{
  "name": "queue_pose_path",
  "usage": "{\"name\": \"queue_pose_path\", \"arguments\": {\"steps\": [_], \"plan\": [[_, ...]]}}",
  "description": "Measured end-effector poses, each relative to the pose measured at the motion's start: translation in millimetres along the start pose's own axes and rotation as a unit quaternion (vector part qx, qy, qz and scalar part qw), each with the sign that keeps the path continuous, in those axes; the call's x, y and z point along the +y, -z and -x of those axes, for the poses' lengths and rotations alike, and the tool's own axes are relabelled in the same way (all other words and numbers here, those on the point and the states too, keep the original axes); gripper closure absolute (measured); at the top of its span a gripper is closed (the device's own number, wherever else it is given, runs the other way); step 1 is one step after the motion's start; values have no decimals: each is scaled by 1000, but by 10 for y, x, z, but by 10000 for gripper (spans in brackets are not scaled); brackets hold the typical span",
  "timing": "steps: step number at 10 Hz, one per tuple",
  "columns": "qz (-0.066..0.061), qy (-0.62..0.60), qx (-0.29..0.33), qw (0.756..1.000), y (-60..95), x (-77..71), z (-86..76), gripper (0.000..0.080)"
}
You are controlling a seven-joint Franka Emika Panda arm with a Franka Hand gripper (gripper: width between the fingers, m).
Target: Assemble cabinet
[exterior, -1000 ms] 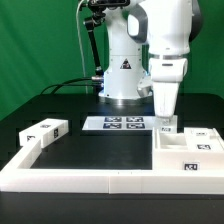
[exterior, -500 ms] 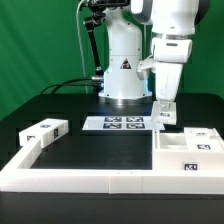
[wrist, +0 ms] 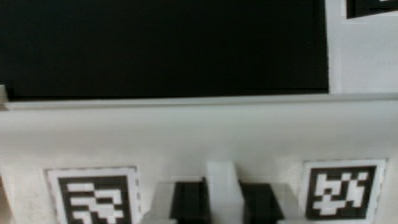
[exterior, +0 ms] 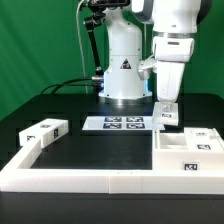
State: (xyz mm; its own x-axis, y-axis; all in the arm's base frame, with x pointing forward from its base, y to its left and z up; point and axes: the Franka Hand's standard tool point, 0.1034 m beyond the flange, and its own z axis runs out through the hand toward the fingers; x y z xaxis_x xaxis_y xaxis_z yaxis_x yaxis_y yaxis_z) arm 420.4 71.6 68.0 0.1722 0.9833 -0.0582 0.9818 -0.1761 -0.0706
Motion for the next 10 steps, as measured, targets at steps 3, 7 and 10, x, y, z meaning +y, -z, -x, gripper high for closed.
{"name": "queue_pose_path", "arguments": {"steps": [3, 7, 10], "plan": [[10, -2, 6, 1000, 7, 30, -31, 729], [44, 3, 22, 999, 37, 146, -75, 729], [58, 0, 34, 998, 10, 187, -74, 729]]}}
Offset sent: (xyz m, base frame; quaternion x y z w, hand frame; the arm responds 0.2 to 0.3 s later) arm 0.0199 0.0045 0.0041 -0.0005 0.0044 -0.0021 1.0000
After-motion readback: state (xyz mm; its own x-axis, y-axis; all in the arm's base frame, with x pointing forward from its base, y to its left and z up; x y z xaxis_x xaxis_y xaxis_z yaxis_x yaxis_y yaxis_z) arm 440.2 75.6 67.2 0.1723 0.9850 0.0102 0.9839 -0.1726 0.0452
